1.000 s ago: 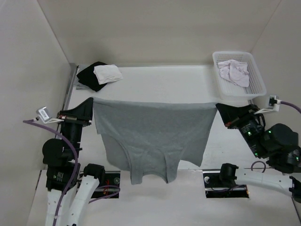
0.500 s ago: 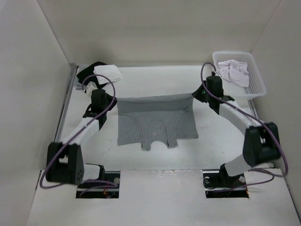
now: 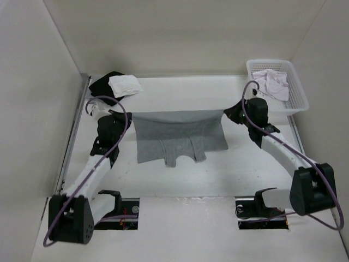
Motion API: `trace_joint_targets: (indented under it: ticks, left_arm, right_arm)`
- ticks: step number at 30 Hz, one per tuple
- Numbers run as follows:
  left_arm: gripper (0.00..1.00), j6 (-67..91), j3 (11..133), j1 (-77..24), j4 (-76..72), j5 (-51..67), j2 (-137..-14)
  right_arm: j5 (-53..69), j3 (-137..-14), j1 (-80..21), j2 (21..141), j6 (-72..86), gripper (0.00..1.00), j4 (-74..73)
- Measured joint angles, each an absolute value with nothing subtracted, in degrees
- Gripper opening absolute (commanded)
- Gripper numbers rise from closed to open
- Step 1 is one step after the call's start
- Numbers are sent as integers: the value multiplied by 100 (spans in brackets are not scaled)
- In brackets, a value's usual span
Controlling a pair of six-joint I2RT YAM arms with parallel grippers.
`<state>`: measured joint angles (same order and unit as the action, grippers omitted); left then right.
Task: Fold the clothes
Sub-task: Fold the tank top
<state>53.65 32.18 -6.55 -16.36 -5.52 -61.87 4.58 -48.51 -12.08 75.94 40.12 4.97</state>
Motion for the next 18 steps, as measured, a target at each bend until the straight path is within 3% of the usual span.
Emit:
trace_joint_targets:
  ticks: [10,16,18]
  left_arm:
    - [0,5483,1605,-843,14,-384,-2794]
    - [2,5645,1321,-1223,1406,-381,-1529]
    - [7,5717,1216,-1341,1785,-392,-1295]
  right_arm:
    - [432,-2600,-1203,5867,4377,3,497]
    - [401,-1975,-1203,5336,4571,3,379]
    - [395,-1898,-1201,5391,4661,5,340]
